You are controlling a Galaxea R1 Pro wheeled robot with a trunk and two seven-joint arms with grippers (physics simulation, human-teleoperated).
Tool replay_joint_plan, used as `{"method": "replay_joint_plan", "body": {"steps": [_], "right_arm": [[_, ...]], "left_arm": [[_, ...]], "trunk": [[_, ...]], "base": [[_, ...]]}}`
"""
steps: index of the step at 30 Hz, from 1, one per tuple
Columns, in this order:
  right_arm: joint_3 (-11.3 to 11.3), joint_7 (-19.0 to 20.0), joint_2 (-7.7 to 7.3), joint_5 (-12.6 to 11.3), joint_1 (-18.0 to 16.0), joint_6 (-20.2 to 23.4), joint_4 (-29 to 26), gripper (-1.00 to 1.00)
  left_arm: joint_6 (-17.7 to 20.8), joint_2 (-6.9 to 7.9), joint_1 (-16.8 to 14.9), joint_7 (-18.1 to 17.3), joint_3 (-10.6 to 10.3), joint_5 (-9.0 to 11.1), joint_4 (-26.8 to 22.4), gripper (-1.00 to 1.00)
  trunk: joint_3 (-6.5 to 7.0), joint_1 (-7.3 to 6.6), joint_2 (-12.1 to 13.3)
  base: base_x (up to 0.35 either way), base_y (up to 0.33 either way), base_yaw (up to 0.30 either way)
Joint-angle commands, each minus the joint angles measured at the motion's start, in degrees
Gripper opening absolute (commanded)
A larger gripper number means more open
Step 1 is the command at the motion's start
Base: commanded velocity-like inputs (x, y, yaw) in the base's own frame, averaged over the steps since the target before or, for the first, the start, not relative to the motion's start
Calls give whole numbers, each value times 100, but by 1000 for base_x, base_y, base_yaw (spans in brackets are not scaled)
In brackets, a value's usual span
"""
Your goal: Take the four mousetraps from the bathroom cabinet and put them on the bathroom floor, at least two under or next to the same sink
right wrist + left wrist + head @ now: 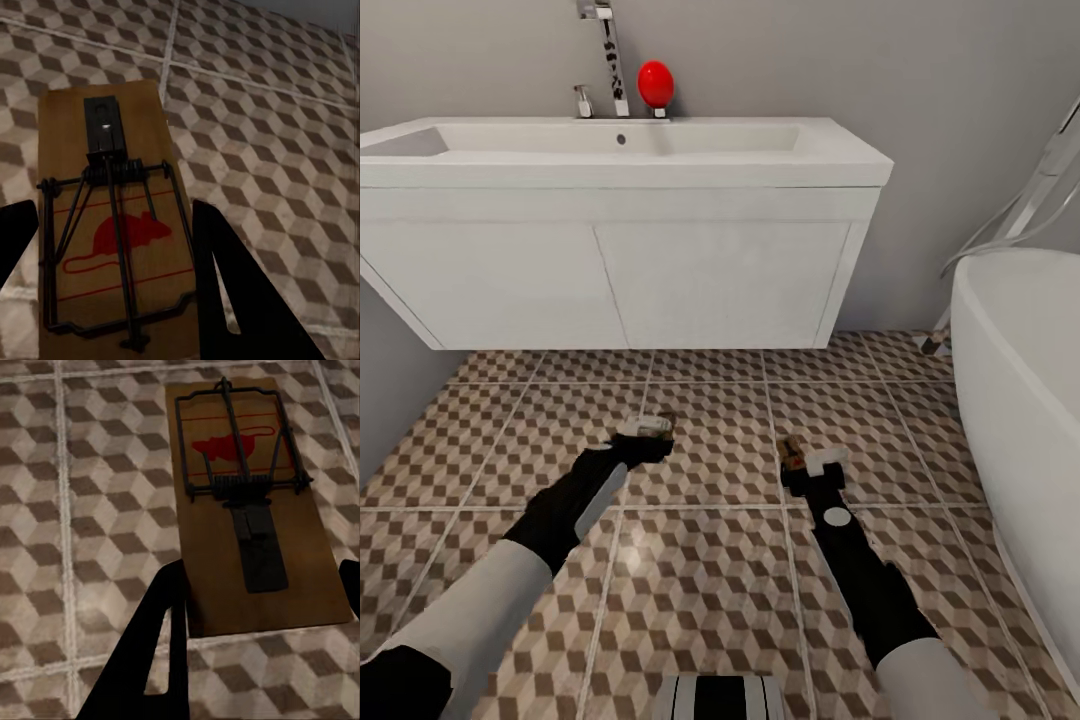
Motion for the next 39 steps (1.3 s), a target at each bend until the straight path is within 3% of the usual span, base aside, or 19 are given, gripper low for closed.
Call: {"method": "replay_joint_plan", "body": {"steps": [1, 2, 3, 4, 6, 10, 14, 18, 20, 25, 32, 39], "right_arm": [[8, -21, 3, 29, -85, 103, -33, -100], [9, -19, 5, 24, -164, 143, -39, -100], [8, -12, 8, 18, -250, 185, -34, -100], [6, 5, 15, 15, -342, 241, -21, -100], [8, 121, 22, -7, -473, 357, 15, -100], [4, 441, 26, -50, -588, 445, 61, -100], [5, 553, 27, -60, -943, 573, 238, -100], [3, 584, 68, -64, -1384, 691, 766, -100], [3, 592, 156, -63, -1698, 689, 1243, -100], [2, 593, 268, -63, -2242, 304, 2342, -100], [2, 570, 327, -55, -2428, 77, 2651, -100], [-12, 571, 332, -67, -2442, -238, 2608, -100]], "left_arm": [[188, -187, -70, 15, 257, -529, -7, -100], [292, -305, -111, -39, 458, -899, -7, -100], [356, -378, -137, -126, 597, -1137, -1, -100], [392, -414, -154, -248, 691, -1288, 21, -100], [420, -317, -172, -589, 848, -1445, 66, -100], [224, -73, -181, -1354, 1182, -1529, 98, -100], [-305, 36, -180, -1689, 1341, -1551, 116, -100], [-472, 58, -167, -1755, 1370, -1555, 122, -100], [-508, 63, -156, -1769, 1377, -1554, 103, -100], [-536, 74, -104, -1779, 1380, -1553, 76, -100], [-569, 84, 52, -1787, 1381, -1560, 257, -100], [-1118, 65, 95, -1761, 1381, -1567, 679, -100]], "trunk": [[-5, 0, -1], [-5, 0, -1], [-5, 0, -1], [-5, 0, -1], [-5, 0, -1], [-5, 0, -1], [-5, 0, -1], [-5, 0, -1], [-5, 0, -1], [-5, 0, -1], [-5, 0, -1], [-5, 0, -1]], "base": [[0, 0, 0], [0, 0, 0], [0, 0, 0], [0, 0, 0], [0, 0, 0], [0, 0, 0], [0, 0, 0], [0, 0, 0], [0, 0, 0], [0, 0, 0], [0, 0, 0], [0, 0, 0]]}}
